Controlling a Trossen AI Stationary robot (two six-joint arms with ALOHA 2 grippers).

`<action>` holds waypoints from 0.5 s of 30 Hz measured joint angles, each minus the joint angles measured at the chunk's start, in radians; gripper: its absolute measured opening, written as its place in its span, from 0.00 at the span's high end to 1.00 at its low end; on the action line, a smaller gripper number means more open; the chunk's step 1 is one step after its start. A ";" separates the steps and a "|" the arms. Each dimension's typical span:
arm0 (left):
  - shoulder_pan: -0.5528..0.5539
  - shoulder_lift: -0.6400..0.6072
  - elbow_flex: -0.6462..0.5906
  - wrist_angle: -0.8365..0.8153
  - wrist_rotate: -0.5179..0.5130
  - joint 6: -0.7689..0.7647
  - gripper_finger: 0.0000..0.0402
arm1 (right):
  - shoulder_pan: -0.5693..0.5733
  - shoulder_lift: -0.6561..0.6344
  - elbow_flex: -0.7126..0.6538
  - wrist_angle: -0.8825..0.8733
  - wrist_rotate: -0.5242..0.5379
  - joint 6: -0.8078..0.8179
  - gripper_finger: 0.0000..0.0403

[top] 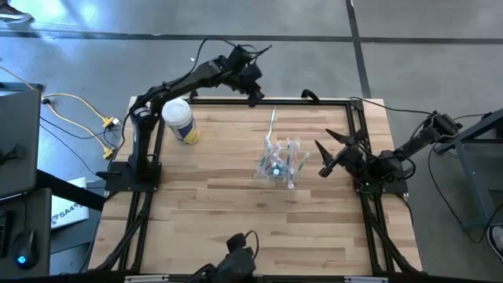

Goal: Pick & Place toothbrushing station
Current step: Put the green toothbrush into the left section of the transparent organizer

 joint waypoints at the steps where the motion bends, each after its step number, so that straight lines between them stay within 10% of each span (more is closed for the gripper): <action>1: 0.001 0.020 0.044 -0.030 0.000 -0.045 0.47 | 0.001 -0.003 0.000 0.000 0.014 -0.011 0.45; 15: -0.111 0.121 0.208 -0.184 -0.130 -0.319 0.47 | 0.001 -0.008 0.000 -0.010 0.087 -0.084 0.45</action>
